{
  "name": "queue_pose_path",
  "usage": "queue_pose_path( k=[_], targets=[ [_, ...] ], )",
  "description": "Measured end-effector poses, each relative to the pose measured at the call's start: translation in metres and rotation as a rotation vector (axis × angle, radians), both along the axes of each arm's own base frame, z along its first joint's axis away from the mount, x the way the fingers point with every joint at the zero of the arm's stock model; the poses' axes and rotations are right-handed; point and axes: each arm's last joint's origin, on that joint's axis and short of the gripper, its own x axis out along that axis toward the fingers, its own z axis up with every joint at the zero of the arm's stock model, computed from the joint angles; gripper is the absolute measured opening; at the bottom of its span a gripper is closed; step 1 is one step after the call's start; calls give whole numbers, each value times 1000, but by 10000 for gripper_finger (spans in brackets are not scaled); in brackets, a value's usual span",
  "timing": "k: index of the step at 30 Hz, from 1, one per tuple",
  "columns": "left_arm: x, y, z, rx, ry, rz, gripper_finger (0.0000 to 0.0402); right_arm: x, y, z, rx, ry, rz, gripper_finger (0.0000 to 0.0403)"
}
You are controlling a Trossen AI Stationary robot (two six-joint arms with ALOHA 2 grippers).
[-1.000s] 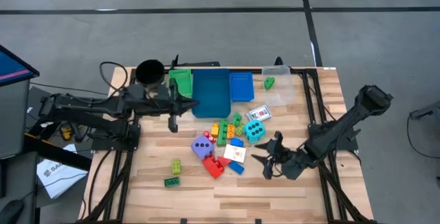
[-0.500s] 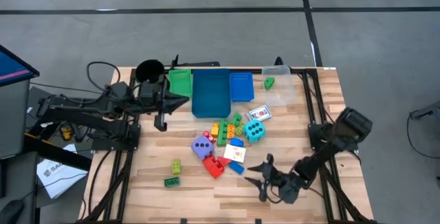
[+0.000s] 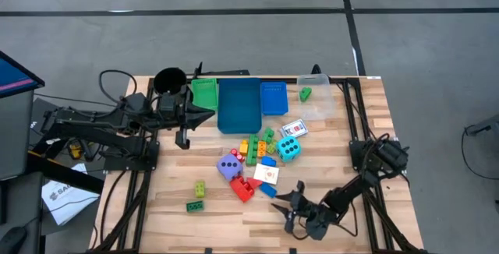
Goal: Pick & Place Toys
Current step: Put the small blue game piece into the dark blue bin
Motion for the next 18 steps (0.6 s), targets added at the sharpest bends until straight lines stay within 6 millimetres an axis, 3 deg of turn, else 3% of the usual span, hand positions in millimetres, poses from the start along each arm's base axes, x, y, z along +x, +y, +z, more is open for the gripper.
queue_pose_path(
  k=[5,14,18],
  targets=[
    [0,0,0,0,0,0,2,-7,-1,-6,32,41,-29,161],
    [0,0,0,0,1,1,2,-10,-3,-10,56,72,-38,253],
    [0,0,0,0,2,1,2,-10,-7,-12,40,92,-55,265]
  ],
)
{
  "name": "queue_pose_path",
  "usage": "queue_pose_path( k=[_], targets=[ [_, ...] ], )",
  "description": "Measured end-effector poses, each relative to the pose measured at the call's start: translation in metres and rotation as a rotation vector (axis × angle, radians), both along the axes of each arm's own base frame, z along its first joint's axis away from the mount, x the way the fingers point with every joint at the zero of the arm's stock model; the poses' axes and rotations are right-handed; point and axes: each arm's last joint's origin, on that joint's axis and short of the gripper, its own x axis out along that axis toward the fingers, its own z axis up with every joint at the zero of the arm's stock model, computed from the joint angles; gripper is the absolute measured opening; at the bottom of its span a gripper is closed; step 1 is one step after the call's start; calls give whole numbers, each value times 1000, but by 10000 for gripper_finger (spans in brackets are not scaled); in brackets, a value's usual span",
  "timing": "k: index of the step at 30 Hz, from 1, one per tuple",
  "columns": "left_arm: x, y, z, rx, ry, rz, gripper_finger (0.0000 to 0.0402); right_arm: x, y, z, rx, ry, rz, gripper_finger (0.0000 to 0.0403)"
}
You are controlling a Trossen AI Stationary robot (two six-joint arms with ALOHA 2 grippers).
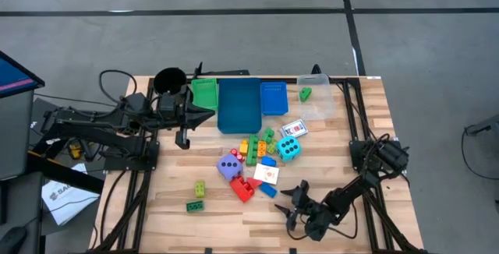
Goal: Pick & Place Toys
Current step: Put the small blue game piece into the dark blue bin
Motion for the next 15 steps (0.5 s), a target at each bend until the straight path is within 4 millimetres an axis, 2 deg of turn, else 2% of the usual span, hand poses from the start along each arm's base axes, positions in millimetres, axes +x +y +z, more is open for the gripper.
queue_pose_path(
  k=[15],
  targets=[
    [0,0,0,-1,1,3,2,19,-22,-3,32,67,-27,265]
  ],
)
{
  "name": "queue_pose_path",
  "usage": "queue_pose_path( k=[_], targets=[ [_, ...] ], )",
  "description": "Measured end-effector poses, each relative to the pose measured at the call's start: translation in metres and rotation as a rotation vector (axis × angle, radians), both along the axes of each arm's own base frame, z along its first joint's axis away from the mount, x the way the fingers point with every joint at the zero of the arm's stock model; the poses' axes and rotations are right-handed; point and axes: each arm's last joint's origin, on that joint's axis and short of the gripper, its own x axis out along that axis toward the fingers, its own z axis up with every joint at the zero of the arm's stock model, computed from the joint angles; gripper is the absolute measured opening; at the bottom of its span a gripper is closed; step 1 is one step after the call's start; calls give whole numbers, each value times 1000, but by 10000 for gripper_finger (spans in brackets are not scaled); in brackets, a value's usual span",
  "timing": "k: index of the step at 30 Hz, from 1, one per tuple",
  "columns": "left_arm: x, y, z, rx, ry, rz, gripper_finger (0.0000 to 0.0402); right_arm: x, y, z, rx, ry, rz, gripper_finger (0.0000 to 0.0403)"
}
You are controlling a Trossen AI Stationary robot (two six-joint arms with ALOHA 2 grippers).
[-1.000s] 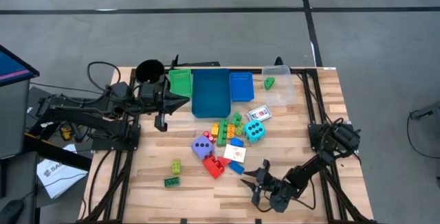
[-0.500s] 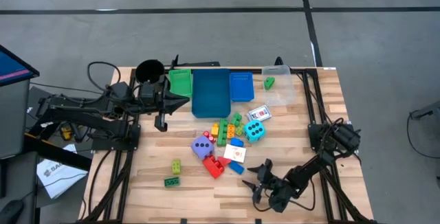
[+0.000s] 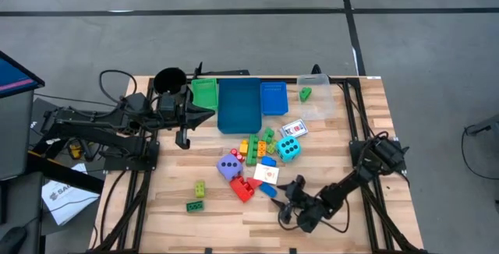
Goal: Pick & Place Toys
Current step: Put the small blue game piece into the dark blue bin
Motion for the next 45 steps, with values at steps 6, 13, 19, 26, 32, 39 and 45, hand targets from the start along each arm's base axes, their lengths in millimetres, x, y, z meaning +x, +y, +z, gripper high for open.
queue_pose_path(
  k=[6,13,19,26,32,39,45],
  targets=[
    [0,0,0,1,0,-1,2,5,-4,0,-9,11,8,265],
    [0,0,0,1,-1,-5,2,11,-11,1,16,26,2,265],
    [0,0,0,1,0,-4,2,14,-15,0,22,39,5,241],
    [0,0,0,1,6,-4,2,13,-16,-1,20,50,7,160],
    [1,0,-4,-1,37,-4,2,14,-12,2,47,33,38,140],
    [1,0,-4,0,45,-2,2,15,2,36,81,2,205,174],
    [1,0,-4,1,46,2,2,4,-7,84,-17,-6,230,137]
  ],
)
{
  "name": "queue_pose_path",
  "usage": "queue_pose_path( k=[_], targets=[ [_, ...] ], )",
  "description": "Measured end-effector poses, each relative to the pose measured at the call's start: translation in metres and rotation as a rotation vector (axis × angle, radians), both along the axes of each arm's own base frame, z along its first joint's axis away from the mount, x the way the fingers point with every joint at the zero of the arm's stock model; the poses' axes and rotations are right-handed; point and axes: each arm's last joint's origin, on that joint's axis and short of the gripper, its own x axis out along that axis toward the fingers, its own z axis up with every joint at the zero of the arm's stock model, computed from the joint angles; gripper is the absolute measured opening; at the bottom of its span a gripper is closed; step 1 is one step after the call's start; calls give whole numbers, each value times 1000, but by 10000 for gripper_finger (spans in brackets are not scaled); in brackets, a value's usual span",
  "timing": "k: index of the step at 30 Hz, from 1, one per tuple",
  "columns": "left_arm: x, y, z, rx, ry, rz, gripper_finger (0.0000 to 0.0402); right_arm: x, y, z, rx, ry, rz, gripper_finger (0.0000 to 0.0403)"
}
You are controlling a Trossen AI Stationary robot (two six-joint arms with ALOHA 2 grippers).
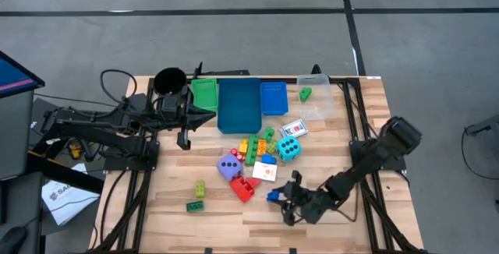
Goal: Pick & Place Toys
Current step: Put the small blue game piece into the dark blue bin
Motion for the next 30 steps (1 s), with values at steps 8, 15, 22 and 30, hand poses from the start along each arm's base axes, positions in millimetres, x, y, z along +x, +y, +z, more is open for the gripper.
queue_pose_path(
  k=[8,15,22,30],
  targets=[
    [0,0,0,-24,-2,-5,2,-24,-30,61,-204,-47,-92,138],
    [0,0,-1,-79,1,-20,2,-48,-57,94,-322,-83,-241,155],
    [2,-6,-7,-127,51,-64,2,-66,-74,115,-430,-129,-359,139],
    [26,-26,-47,-115,207,-130,1,-81,-95,132,-503,-155,-470,147]
  ],
)
